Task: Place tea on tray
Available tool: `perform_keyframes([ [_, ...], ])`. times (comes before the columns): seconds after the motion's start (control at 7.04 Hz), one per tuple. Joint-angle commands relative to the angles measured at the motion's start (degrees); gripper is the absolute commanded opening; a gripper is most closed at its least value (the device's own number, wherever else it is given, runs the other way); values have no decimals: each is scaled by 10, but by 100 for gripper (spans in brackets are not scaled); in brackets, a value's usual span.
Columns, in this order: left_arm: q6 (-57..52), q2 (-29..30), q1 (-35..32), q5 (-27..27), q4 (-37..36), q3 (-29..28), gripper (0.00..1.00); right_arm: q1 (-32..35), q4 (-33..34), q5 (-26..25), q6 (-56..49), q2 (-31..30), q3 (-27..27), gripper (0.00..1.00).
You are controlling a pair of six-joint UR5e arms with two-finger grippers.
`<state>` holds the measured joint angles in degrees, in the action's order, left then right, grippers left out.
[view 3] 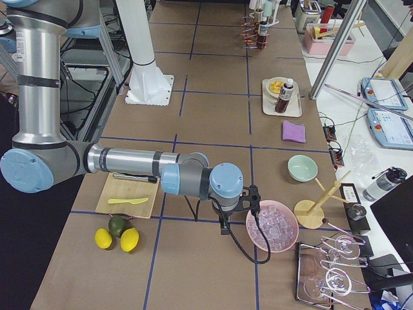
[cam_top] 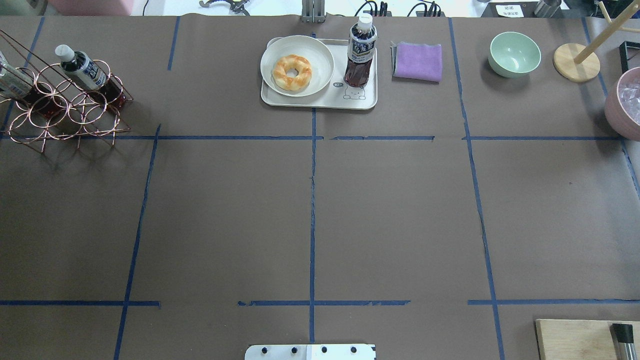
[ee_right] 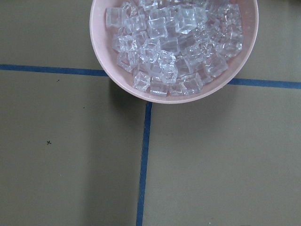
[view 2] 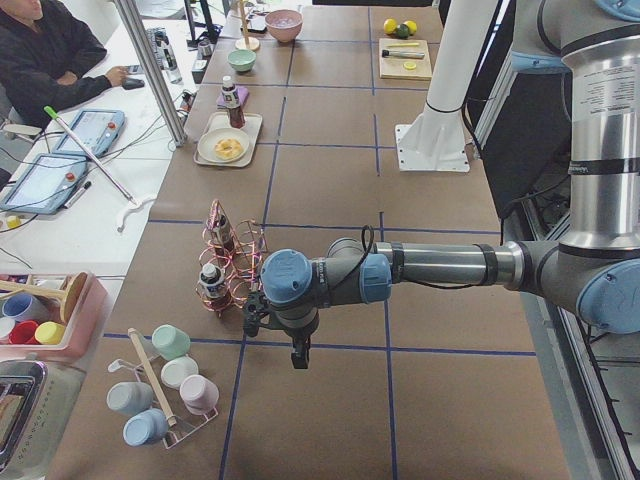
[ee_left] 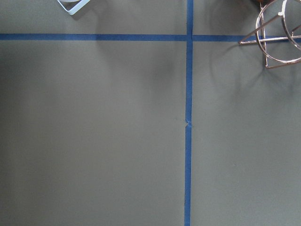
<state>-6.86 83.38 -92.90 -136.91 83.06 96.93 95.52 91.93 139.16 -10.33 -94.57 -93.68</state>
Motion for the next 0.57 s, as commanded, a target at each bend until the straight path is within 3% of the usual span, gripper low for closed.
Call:
perform_keyframes([
  [0.0, -1, 0, 0, 1, 0, -1, 100, 0, 0, 0, 1, 0, 0, 100],
  [0.43, -1, 0, 0, 1, 0, 2, 100, -1, 0, 0, 1, 0, 0, 100],
])
